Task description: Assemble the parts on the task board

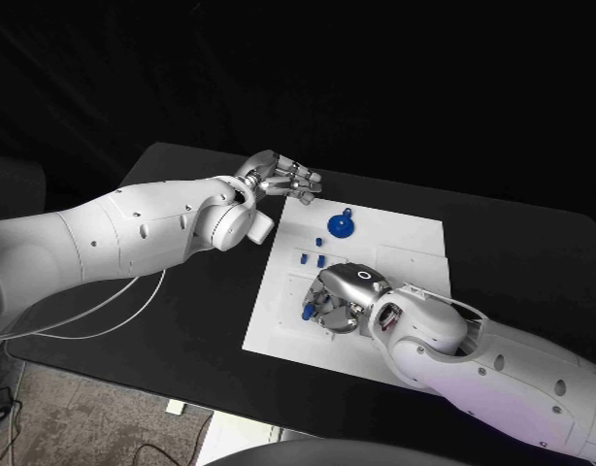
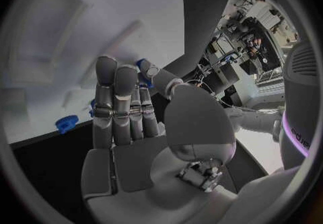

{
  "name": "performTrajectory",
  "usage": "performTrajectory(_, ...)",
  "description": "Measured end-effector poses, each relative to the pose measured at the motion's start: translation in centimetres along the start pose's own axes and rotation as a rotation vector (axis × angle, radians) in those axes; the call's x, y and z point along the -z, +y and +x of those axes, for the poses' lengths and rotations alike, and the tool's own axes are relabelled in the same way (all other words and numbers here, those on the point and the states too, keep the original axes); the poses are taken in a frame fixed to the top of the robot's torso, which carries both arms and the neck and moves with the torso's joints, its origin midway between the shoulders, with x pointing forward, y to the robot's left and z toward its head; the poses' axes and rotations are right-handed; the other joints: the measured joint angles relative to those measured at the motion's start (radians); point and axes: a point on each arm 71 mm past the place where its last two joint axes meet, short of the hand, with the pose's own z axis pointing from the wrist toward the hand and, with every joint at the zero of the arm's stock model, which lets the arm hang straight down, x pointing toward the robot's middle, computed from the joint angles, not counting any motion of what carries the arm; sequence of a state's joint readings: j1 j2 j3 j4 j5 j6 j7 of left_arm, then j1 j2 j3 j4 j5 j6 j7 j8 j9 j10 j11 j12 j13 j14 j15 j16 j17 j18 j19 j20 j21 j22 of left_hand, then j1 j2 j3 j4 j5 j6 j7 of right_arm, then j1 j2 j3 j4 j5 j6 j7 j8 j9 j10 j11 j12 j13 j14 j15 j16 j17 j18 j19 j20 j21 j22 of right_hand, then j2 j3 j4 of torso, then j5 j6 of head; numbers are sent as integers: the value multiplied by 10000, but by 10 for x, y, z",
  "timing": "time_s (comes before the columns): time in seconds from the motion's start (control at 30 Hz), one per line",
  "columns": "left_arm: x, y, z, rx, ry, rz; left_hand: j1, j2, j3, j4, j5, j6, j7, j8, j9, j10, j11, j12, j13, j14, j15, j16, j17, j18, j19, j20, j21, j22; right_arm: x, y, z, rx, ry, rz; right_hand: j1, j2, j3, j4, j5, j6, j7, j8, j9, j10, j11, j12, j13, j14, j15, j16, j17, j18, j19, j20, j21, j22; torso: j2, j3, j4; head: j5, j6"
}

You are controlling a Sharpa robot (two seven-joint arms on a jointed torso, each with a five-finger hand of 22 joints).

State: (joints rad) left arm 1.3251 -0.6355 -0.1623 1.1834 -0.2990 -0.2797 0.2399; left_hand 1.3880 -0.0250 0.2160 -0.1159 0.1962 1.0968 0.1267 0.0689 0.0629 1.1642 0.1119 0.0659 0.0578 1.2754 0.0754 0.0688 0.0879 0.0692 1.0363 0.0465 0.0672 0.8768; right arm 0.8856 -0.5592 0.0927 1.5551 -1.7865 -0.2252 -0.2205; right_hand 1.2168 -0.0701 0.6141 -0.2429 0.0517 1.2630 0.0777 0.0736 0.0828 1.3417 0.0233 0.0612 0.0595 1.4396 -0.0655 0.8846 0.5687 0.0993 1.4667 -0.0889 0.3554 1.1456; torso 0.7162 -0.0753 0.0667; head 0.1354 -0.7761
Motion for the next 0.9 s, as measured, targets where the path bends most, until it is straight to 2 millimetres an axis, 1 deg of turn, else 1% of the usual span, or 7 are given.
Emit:
performTrajectory(0.17,0,0,0,1,7,-8,0,0,0,0,0,0,0,0,0,0,0,0,0,0,0,0,0,0,0,0,0,0,1,-2,1,34,22,65,-62,-68,-300,-2,27,-108,35,-77,-151,-102,39,0,-1,0,0,0,-23,0,0,0,0,0,-2,-1,-3,8,-2)
performTrajectory(0.33,0,0,0,1,17,-15,0,0,0,0,0,0,0,0,0,0,0,0,0,0,0,0,0,0,0,0,0,1,1,-2,1,41,9,77,-102,-269,-455,-11,68,-405,80,-78,-167,-362,141,2,12,0,0,0,-33,0,0,0,-45,-10,-2,-1,-5,-2,8)
performTrajectory(0.47,0,0,0,1,19,-24,0,0,0,0,0,0,0,0,0,0,0,0,0,0,0,0,0,0,0,0,0,1,1,-3,1,39,-7,75,-135,-434,-582,-55,182,-707,164,-78,-179,-609,250,3,17,4,69,0,-45,147,-8,62,-76,-29,-2,0,-9,-4,-3)
performTrajectory(0.6,0,0,0,2,26,-34,0,0,0,0,0,-37,36,0,0,-37,37,0,0,-35,35,0,-10,0,0,0,0,1,2,-3,0,22,-51,78,-116,-519,-582,-55,182,-998,244,-78,-179,-858,322,2,15,-30,103,1,-60,155,-6,77,-126,-56,-2,0,-10,-16,2)
performTrajectory(0.67,0,0,0,3,31,-39,0,0,0,0,0,-37,37,0,0,-37,37,0,0,-35,35,0,-10,0,0,0,0,1,2,-3,0,8,-92,85,-105,-572,-582,-55,181,-1108,279,-78,-179,-975,356,1,12,4,137,1,-68,157,0,143,-130,-66,-2,0,-10,-25,16)
performTrajectory(0.73,0,0,0,5,37,-45,0,0,0,0,0,-37,37,0,0,-68,7,0,0,-35,35,0,-11,1,0,0,0,2,3,-3,0,-16,-169,100,-75,-602,-466,-70,181,-1172,313,-78,-178,-1038,394,1,11,-23,165,1,-83,201,0,143,-130,-75,-2,4,-9,-37,23)
performTrajectory(0.9,0,1,0,8,48,-60,0,0,0,0,0,-37,37,0,0,-68,7,0,0,-35,35,0,-10,0,0,0,0,2,6,-4,-3,-127,-475,98,34,-711,204,-129,181,-1282,351,-78,-178,-1072,428,1,11,-31,172,50,-98,396,-35,178,-118,-34,-2,6,-7,-52,35)
